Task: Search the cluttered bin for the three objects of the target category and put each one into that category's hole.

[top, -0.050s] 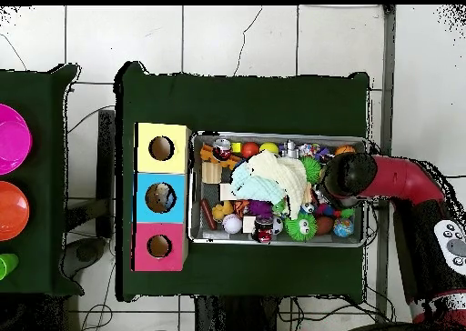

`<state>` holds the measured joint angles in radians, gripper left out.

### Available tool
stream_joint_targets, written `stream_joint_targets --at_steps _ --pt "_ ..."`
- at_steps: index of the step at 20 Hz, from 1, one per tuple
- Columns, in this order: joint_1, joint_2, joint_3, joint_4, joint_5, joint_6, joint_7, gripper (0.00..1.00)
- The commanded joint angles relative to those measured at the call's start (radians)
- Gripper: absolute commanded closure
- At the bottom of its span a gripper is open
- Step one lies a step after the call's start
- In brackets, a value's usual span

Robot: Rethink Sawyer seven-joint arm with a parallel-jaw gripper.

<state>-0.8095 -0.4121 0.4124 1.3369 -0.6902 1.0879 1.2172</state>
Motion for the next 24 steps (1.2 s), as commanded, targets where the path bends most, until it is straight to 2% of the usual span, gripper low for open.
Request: stream_joint_targets --at_steps 1,6,12,15,18,24 --pt "0.065 0.043 0.023 0.020 -0.078 -0.145 -0.063 0.00" --pt "0.097 0.112 -0.013 -0.064 -0.171 -0.250 -0.004 0.00" --pt "0.129 0.165 -0.041 -0.125 -0.224 -0.321 0.050 0.00" --pt "0.156 0.156 -0.069 -0.136 -0.253 -0.328 0.065 0.00" --pt "0.194 0.114 -0.105 -0.128 -0.287 -0.328 0.073 0.00" --pt "0.246 0.073 -0.140 -0.111 -0.279 -0.266 0.042 0.00"
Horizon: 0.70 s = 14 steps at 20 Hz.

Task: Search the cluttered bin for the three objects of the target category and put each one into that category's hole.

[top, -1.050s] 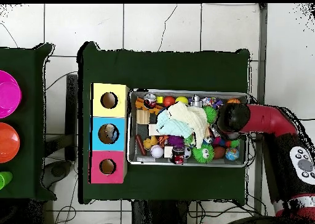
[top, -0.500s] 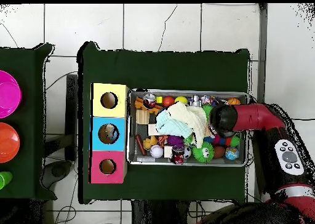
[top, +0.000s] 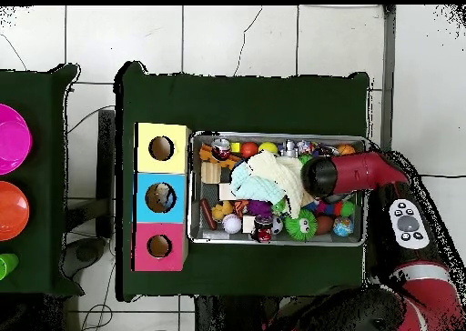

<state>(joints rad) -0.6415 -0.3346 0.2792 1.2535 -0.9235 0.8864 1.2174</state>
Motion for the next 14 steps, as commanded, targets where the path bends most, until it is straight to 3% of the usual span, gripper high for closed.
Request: stream_joint_targets --at_steps 1,7,10,14 --pt "0.087 -0.005 -0.013 -0.030 -0.042 -0.057 0.044 0.00" --pt "0.135 -0.062 -0.052 0.006 0.000 -0.016 0.049 0.00" --pt "0.134 -0.097 -0.062 0.071 0.026 -0.049 0.065 0.00" --pt "0.145 -0.100 -0.074 0.094 0.031 -0.065 0.086 0.00"
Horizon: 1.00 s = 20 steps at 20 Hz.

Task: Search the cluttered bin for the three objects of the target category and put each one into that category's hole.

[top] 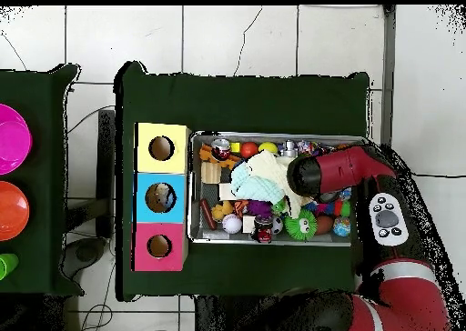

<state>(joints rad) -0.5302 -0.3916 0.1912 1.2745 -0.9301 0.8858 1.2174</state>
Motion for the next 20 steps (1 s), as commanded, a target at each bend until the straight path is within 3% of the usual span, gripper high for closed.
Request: stream_joint_targets --at_steps 1,11,20 --pt "0.042 -0.037 0.009 0.066 0.032 -0.065 0.096 0.00" --pt "0.052 -0.042 -0.015 0.060 0.029 -0.076 0.096 0.00" --pt "0.054 0.078 -0.041 -0.014 -0.005 -0.043 0.093 0.00"
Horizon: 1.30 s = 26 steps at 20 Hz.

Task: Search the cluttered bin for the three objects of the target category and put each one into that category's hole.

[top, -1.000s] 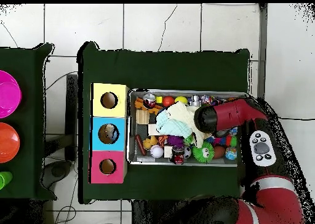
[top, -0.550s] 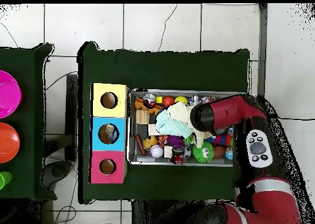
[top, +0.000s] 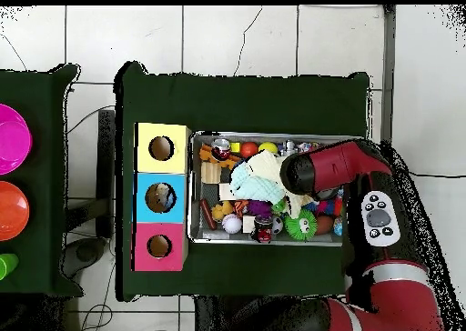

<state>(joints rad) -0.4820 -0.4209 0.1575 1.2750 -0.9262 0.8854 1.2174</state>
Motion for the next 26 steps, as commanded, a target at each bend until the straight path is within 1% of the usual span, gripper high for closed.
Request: stream_joint_targets --at_steps 1,5,9,12,15,17,21,23,26 --pt "0.007 0.117 -0.011 -0.022 -0.011 -0.029 0.087 0.00" --pt "0.015 0.145 -0.026 -0.051 -0.017 -0.020 0.082 0.00" --pt "0.029 0.157 -0.043 -0.070 -0.019 -0.007 0.073 0.00" --pt "0.064 0.153 -0.081 -0.087 -0.045 0.014 0.071 0.00" --pt "0.099 0.146 -0.120 -0.098 -0.069 0.005 0.092 0.00" --pt "0.113 0.137 -0.138 -0.092 -0.070 -0.008 0.102 0.00" --pt "0.129 0.156 -0.151 -0.111 -0.049 -0.006 0.110 0.00" --pt "0.134 0.143 -0.167 -0.096 -0.042 -0.010 0.108 0.00" --pt "0.156 0.136 -0.201 -0.103 -0.056 0.000 0.109 0.00"
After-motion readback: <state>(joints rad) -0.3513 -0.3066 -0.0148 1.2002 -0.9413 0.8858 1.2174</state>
